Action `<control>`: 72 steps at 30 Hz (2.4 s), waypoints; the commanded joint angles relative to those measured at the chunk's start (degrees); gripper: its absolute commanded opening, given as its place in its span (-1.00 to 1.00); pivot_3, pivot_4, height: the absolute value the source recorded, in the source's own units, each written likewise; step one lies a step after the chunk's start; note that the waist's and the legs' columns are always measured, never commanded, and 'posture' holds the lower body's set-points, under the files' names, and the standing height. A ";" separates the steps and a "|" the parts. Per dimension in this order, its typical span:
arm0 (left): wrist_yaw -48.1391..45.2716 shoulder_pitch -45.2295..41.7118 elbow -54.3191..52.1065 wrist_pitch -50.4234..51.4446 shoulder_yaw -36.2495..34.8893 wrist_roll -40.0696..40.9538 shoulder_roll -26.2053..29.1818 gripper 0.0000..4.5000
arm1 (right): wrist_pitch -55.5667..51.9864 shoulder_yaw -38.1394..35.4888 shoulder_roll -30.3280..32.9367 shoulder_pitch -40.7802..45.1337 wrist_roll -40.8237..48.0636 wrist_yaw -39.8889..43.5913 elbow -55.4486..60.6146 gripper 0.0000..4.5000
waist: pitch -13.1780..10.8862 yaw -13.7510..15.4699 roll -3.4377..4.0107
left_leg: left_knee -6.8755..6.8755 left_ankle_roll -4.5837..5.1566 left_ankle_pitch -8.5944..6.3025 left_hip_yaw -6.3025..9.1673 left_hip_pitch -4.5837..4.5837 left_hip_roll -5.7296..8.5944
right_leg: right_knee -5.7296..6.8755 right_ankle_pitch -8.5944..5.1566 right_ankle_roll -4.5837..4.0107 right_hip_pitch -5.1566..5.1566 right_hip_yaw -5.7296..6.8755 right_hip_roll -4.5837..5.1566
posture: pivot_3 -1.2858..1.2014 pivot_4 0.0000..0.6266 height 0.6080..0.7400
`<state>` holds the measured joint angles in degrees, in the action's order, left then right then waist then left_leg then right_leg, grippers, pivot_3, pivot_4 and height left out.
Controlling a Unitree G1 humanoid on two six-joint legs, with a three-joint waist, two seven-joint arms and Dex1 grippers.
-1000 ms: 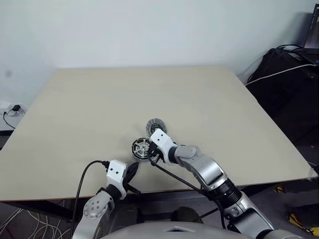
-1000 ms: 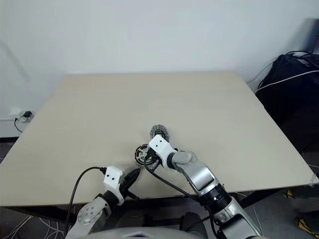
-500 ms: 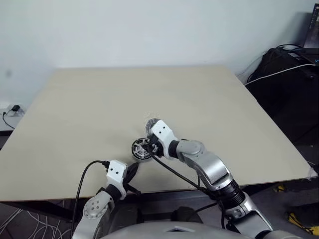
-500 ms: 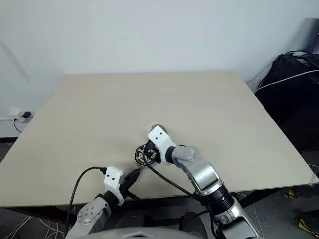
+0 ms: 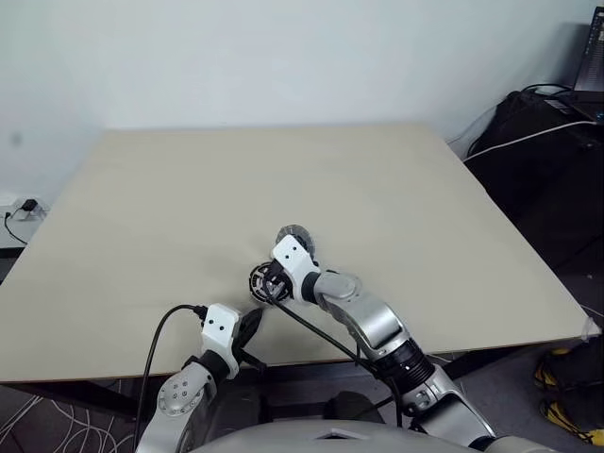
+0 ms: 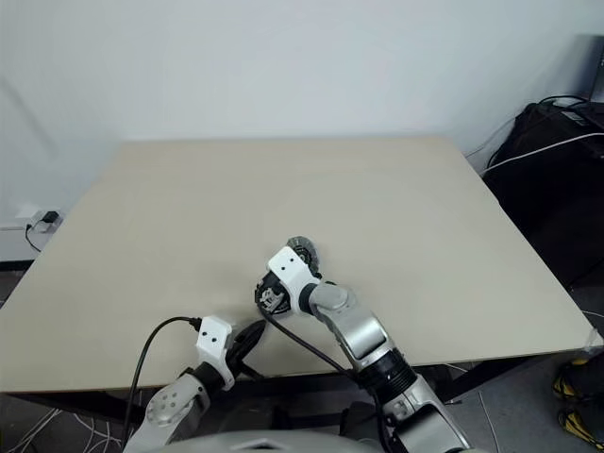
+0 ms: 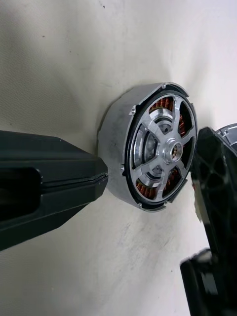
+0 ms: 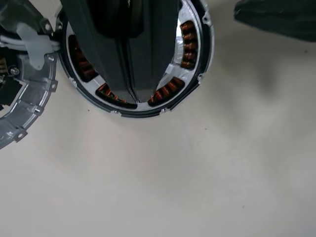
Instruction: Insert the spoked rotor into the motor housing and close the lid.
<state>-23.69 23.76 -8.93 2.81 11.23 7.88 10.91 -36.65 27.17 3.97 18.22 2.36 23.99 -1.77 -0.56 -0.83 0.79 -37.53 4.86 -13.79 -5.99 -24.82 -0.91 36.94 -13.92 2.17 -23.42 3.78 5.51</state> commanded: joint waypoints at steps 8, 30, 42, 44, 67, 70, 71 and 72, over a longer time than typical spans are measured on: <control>0.60 0.38 -1.37 -1.71 -0.44 0.03 -0.18 -1.00 | 2.55 -0.72 -1.04 1.21 -2.04 -0.58 -7.28 -0.99 | 0.01 -0.01 0.03 | 0.01 0.00 0.00 0.00 0.00 0.01 | 0.00 0.00 0.00 0.00 0.00 0.01 | 0.03 -1.00 1.00; 0.49 -0.40 -1.14 -1.54 -0.29 0.23 -0.15 -1.00 | 2.05 -1.11 0.45 -1.43 -1.36 2.32 -4.36 -0.99 | 0.17 0.07 0.13 | 0.07 -0.01 0.00 -0.01 0.07 0.00 | 0.02 0.00 -0.01 0.01 -0.02 0.02 | 0.03 -1.00 1.00; 0.74 -0.55 -1.81 -0.88 0.45 0.16 -0.65 -1.00 | -0.73 -5.48 13.65 -2.84 0.95 8.32 20.11 -0.99 | 0.07 0.22 0.09 | 0.06 0.00 0.00 -0.01 0.00 0.01 | -0.06 -0.01 -0.01 -0.02 -0.01 0.05 | 0.03 -1.00 1.00; 0.73 -0.68 -2.06 -0.55 0.59 0.21 -0.72 -1.00 | 1.60 -4.39 18.53 -3.25 -0.43 10.86 22.60 -0.91 | 0.05 0.23 0.08 | 0.04 0.01 -0.01 0.00 0.00 0.01 | -0.05 -0.01 -0.01 -0.01 -0.01 0.05 | 0.03 -1.00 1.00; 1.00 -0.76 -0.92 -1.48 0.25 0.02 -0.90 -1.00 | 23.17 18.00 26.67 11.13 -18.31 33.29 9.33 0.42 | -0.34 0.29 -0.50 | -0.32 0.07 -0.03 0.01 -0.01 -0.02 | 0.00 0.05 0.10 0.13 0.08 0.01 | 0.03 -1.00 1.00; 1.29 -0.55 -0.78 -1.78 0.32 -0.05 -1.05 -1.00 | 24.36 17.95 24.49 12.69 -18.69 34.57 5.27 0.42 | -0.34 0.25 -0.50 | -0.33 0.07 -0.03 0.01 -0.02 -0.02 | 0.00 0.05 0.09 0.13 0.08 0.02 | 0.03 -1.00 1.00; 1.42 -0.47 -0.73 -1.92 0.33 -0.05 -1.14 -1.00 | 24.97 17.99 23.68 13.38 -19.06 34.69 3.37 0.42 | -0.34 0.24 -0.49 | -0.33 0.06 -0.03 0.01 -0.01 -0.02 | 0.01 0.05 0.09 0.13 0.07 0.02 | 0.03 -1.00 1.00; 1.51 -0.38 -0.67 -2.08 0.36 -0.07 -1.19 -1.00 | 25.54 18.02 23.07 13.92 -19.46 34.81 1.80 0.42 | -0.34 0.22 -0.49 | -0.33 0.06 -0.03 0.01 -0.01 -0.02 | 0.02 0.06 0.09 0.13 0.07 0.02 | 0.03 -1.00 1.00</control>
<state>-22.48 23.56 -8.93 2.15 11.68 7.86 10.16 -12.73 45.75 27.68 30.32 -16.48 58.41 1.58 -0.89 -0.61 0.30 -37.87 4.93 -13.82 -5.98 -24.82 -0.93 36.98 -13.86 2.26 -23.29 3.84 5.53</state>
